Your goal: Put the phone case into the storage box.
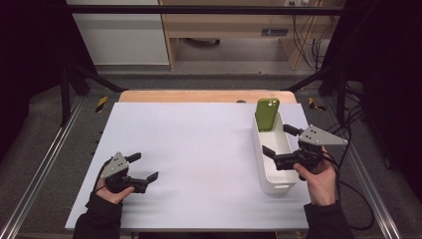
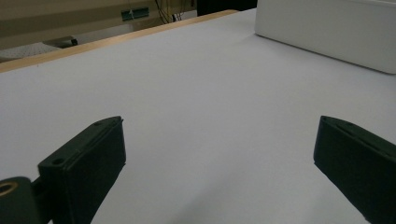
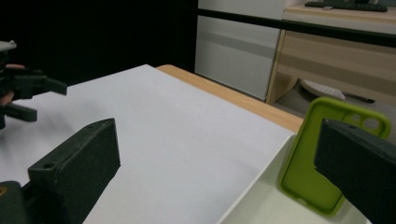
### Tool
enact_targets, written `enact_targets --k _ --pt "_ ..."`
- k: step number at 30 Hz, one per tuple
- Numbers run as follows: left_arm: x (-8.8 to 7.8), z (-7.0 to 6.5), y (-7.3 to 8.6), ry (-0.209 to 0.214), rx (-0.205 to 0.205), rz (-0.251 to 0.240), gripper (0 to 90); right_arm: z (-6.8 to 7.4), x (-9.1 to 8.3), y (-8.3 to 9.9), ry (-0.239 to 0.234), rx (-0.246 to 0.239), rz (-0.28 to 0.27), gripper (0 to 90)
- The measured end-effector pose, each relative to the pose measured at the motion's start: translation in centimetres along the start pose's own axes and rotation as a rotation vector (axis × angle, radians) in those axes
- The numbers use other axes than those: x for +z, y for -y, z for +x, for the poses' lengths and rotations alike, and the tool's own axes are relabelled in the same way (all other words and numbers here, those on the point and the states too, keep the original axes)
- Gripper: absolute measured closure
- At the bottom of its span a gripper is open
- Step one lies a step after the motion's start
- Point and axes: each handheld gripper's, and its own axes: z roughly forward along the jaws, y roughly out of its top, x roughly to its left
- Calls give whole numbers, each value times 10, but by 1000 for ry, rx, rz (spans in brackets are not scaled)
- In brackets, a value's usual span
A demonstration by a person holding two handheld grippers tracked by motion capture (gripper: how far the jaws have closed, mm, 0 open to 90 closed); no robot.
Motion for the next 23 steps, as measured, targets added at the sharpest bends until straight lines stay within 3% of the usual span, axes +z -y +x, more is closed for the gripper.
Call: enact_targets --k 5,11,17,23 --pt "-1 0 -1 2 2 -8 23 -2 -14 19 -28 16 -50 3" --pt "-2 -1 -2 5 4 -17 23 -8 -24 42 24 39 -21 7" --pt "-2 -1 -2 8 5 -23 23 -18 -33 66 33 98 -16 8" --pt "-2 -1 -3 9 3 -28 23 -23 -40 78 -11 52 -43 3"
